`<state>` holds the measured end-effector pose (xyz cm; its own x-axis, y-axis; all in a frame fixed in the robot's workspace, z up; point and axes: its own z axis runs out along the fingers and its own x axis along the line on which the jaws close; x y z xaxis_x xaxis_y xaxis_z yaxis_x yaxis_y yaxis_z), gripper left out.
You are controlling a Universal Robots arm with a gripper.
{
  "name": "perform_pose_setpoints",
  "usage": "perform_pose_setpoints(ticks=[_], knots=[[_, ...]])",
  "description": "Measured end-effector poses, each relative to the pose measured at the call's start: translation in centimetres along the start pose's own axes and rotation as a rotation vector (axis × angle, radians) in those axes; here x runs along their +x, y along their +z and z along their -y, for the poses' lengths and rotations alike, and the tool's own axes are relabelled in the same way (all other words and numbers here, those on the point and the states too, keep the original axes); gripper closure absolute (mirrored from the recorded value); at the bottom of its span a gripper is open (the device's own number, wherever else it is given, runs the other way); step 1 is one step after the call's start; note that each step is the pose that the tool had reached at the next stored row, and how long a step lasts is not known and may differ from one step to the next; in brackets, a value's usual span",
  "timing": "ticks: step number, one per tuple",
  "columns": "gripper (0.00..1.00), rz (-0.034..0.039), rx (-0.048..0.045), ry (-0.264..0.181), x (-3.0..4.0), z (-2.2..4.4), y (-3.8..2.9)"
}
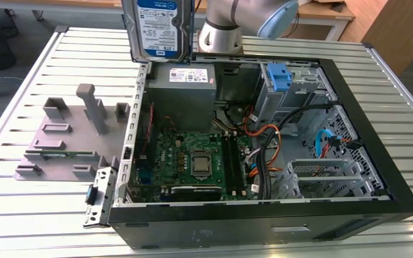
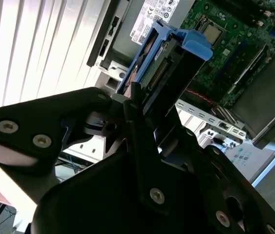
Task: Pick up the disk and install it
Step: 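Pick up the disk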
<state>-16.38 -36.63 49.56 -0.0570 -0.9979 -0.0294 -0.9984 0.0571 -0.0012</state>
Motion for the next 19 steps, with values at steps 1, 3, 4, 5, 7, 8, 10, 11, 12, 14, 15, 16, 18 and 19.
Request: perform_pose_setpoints(ticks=[1, 3, 4, 5, 7, 8, 10, 11, 12, 14, 15, 16, 18, 19], knots=[[0.65, 0.0000, -0.0001, 0.000, 0.00, 0.34, 0.01], [0.65, 0.0000, -0.0002, 0.000, 0.02, 0.99, 0.03], [0.65, 0.0000, -0.0003, 0.000, 0.02, 1.32, 0.04], [0.65, -0.0001, -0.0005, 0.000, 0.03, 1.65, 0.04], [0.65, 0.0000, -0.0005, 0.000, 0.03, 2.19, 0.06], [0.65, 0.0000, -0.0005, 0.000, 0.03, 2.49, 0.07], [0.65, 0.0000, -0.0006, 0.000, 0.02, 3.07, 0.09], [0.65, 0.0000, -0.0006, 0.000, 0.01, 3.34, 0.09], [0.65, 0.0000, -0.0006, 0.000, 0.01, 3.62, 0.10], [0.65, -0.0001, -0.0007, 0.000, 0.00, 4.15, 0.11], [0.65, -0.0001, -0.0007, 0.000, -0.01, 4.37, 0.12], [0.65, -0.0002, -0.0007, 0.000, -0.02, 4.55, 0.12], [0.65, -0.0001, -0.0007, 0.000, -0.03, 4.77, 0.13], [0.65, -0.0001, -0.0007, 0.000, -0.03, 4.80, 0.13]])
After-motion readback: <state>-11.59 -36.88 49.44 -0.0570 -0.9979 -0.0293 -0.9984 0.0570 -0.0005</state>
